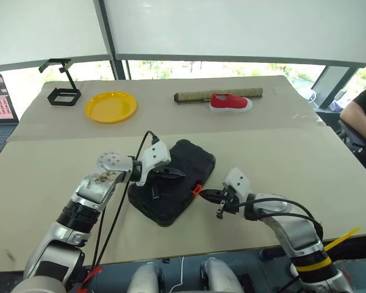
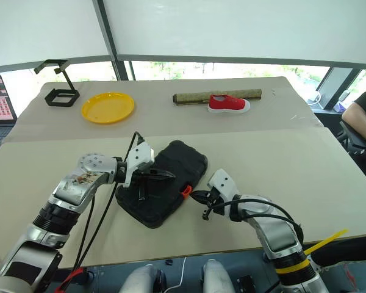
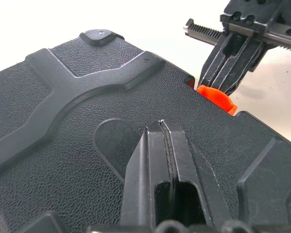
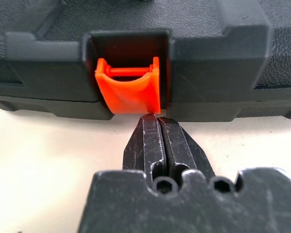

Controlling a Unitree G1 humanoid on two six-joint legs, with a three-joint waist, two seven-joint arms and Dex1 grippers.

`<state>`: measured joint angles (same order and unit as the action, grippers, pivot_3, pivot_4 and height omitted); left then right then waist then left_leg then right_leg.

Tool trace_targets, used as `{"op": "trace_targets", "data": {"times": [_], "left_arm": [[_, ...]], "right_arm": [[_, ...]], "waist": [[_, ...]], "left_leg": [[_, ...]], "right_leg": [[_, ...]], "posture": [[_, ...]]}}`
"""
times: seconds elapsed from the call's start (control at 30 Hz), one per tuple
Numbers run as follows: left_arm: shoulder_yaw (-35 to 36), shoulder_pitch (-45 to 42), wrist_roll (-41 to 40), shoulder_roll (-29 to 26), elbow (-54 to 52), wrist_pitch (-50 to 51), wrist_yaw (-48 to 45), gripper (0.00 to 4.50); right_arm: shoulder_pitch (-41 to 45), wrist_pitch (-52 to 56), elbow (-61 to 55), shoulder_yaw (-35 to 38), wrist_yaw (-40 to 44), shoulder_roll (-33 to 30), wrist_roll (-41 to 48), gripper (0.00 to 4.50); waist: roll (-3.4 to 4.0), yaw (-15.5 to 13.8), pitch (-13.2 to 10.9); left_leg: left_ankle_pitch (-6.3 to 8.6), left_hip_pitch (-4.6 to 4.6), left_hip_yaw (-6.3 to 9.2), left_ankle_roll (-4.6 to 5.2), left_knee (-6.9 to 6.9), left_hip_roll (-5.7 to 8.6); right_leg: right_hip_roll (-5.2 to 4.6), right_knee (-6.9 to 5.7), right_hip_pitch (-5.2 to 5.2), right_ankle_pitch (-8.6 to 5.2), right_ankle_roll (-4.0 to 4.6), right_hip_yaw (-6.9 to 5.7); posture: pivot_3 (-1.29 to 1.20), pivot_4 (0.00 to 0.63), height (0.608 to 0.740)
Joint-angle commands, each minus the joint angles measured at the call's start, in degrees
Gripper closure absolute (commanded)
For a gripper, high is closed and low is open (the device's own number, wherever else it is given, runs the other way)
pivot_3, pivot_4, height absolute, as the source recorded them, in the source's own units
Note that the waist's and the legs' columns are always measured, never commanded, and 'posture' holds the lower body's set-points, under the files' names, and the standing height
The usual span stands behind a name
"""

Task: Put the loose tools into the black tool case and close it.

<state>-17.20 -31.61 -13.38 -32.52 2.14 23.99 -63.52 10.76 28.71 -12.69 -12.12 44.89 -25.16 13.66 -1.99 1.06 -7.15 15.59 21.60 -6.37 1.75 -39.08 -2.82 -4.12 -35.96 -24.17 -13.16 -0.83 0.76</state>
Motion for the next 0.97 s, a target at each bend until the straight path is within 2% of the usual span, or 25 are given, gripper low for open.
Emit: {"op": "trace_targets", "data": {"times": [0.03, 0.13, 0.17, 0.23, 0.27, 0.3, 0.4, 0.5, 0.57, 0.63, 0.7, 0.8, 0.97], "left_arm": [[-2.15, 5.67, 2.8, 0.47, 5.48, 0.21, 1.47, 4.5], [4.53, 7.3, -0.49, 2.01, 4.2, -7.3, 2.29, 4.5], [7.1, 8.19, -2.06, 2.14, 3.02, -9.48, 1.95, 4.24], [13.12, 11.13, -6.46, 0.53, -0.86, -10.51, 0.61, 3.85], [15.99, 13.15, -8.14, -1.19, -2.54, -11.12, -0.48, 3.54], [18.18, 15.08, -9.01, -2.83, -3.85, -11.45, -1.0, 3.04], [23.96, 21.69, -10.6, -7.09, -7.08, -12.75, -1.25, 1.99], [28.83, 27.71, -11.4, -9.01, -8.7, -15.56, -1.28, 0.87], [31.91, 33.26, -9.79, -10.3, -9.16, -18.73, -1.0, 0.13], [35.82, 40.17, -8.77, -10.22, -9.53, -21.66, 0.1, 0.0], [38.21, 45.62, -7.68, -10.03, -9.41, -24.44, 0.62, 0.0], [41.03, 52.29, -6.94, -9.3, -9.42, -27.64, 1.3, 0.0], [42.27, 55.38, -6.71, -7.73, -10.26, -29.43, 4.39, 0.0]], "right_arm": [[3.13, -3.73, -5.49, 1.34, 0.28, 1.68, 2.31, 4.49], [0.77, -3.03, -8.12, 3.08, 1.33, 0.21, 3.99, 4.49], [-0.44, -2.91, -9.17, 4.32, 1.93, -0.41, 5.1, 4.5], [-3.97, -1.57, -12.19, 8.24, 3.86, -2.72, 8.7, 3.91], [-5.8, -1.84, -13.34, 10.06, 5.06, -4.41, 9.6, 3.75], [-7.43, -2.14, -14.21, 11.48, 6.33, -6.12, 10.33, 3.28], [-11.03, -7.75, -13.38, 15.09, 9.14, -10.11, 9.63, 2.23], [-12.57, -16.2, -9.6, 17.92, 12.4, -11.86, 8.88, 1.26], [-12.92, -25.16, -5.1, 19.86, 17.66, -11.98, 9.99, 0.6], [-12.78, -30.1, -1.01, 21.39, 21.03, -12.89, 10.51, 0.02], [-12.09, -31.69, 1.77, 22.2, 22.9, -13.77, 11.22, 0.02], [-10.5, -34.68, 5.84, 23.1, 25.16, -14.43, 11.83, 0.02], [-8.42, -37.67, 10.31, 22.69, 26.88, -14.46, 11.07, 0.02]], "waist": [[0.0, 0.03, 0.0], [0.1, 0.09, -0.08], [0.11, 0.11, -0.11], [0.11, 0.21, -0.13], [0.11, 0.2, -0.16], [0.11, 0.2, -0.2], [0.17, 0.08, -0.33], [0.17, -0.29, -0.45], [0.17, -0.44, -0.5], [0.22, -0.44, -0.53], [0.35, -0.31, -0.77], [0.07, -0.39, -0.96], [0.04, -1.28, -1.02]], "left_leg": [[0.0, -0.02, 0.0, 0.0, 0.02, 0.0], [0.0, -0.04, -0.02, 0.0, 0.1, 0.0], [0.0, -0.01, -0.03, -0.01, 0.13, 0.0], [-0.01, 0.02, -0.03, -0.01, 0.21, -0.03], [0.0, 0.04, -0.02, -0.01, 0.31, -0.05], [0.0, 0.05, -0.01, -0.01, 0.37, -0.04], [0.06, 0.17, 0.01, -0.11, 0.57, -0.03], [0.12, 0.43, 0.0, -0.15, 0.6, 0.06], [0.14, 0.52, -0.01, -0.12, 0.6, 0.19], [0.19, 0.52, -0.03, -0.04, 0.6, 0.25], [0.29, 0.45, -0.06, 0.07, 0.6, 0.22], [0.31, 0.53, -0.09, 0.08, 0.59, 0.21], [0.32, 0.56, -0.07, 0.07, 0.52, 0.19]], "right_leg": [[0.01, 0.0, -0.01, 0.0, 0.01, 0.01], [0.0, 0.0, -0.07, 0.02, 0.03, 0.08], [0.0, 0.0, -0.1, 0.05, 0.06, 0.09], [0.04, 0.0, -0.18, 0.3, 0.13, 0.09], [0.06, 0.01, -0.2, 0.34, 0.15, 0.08], [0.08, 0.03, -0.23, 0.31, 0.19, 0.06], [0.07, 0.15, -0.36, 0.18, 0.2, 0.0], [-0.07, 0.21, -0.53, 0.07, 0.05, -0.04], [-0.21, 0.26, -0.58, 0.04, -0.06, -0.05], [-0.27, 0.36, -0.53, 0.03, -0.13, -0.04], [-0.27, 0.7, -0.34, 0.08, -0.22, -0.07], [-0.31, 0.86, -0.34, 0.15, -0.27, -0.11], [-0.41, 0.94, -0.33, 0.07, 0.08, -0.16]], "posture": [[0.0, 0.15, 0.74], [0.0, 0.15, 0.74], [0.0, 0.15, 0.74], [0.0, 0.15, 0.74], [0.0, 0.15, 0.74], [0.0, 0.15, 0.74], [0.0, 0.15, 0.74], [0.0, 0.15, 0.74], [0.0, 0.15, 0.74], [0.0, 0.15, 0.74], [0.0, 0.15, 0.74], [0.0, 0.15, 0.74], [0.0, 0.15, 0.74]]}}
